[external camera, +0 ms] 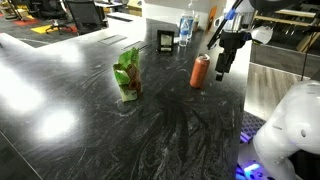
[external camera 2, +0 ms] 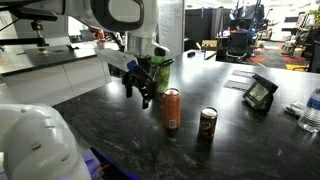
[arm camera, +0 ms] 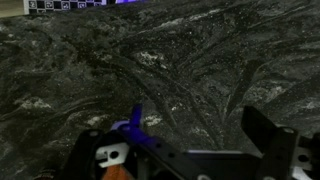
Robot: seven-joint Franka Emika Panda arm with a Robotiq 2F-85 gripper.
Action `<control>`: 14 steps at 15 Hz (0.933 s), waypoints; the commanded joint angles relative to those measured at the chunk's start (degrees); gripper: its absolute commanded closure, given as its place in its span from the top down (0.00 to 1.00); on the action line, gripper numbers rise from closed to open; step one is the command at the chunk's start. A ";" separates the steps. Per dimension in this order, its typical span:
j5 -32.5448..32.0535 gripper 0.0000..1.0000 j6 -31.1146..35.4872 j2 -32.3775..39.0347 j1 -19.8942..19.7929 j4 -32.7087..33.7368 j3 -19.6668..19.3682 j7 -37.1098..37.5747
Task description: Lay the orange can on the counter
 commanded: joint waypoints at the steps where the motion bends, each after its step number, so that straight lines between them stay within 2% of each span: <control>1: -4.86 1.00 -4.06 2.77 0.79 6.35 2.16 -4.58; 3: -8.40 1.00 -3.92 4.48 2.26 9.62 3.04 -7.83; 7: -14.75 1.00 1.71 8.55 5.54 12.87 2.09 -16.02; 11: -18.46 1.00 7.63 9.18 4.19 10.36 -0.67 -17.93; 14: -19.79 1.00 15.75 8.95 3.20 8.11 -3.49 -17.98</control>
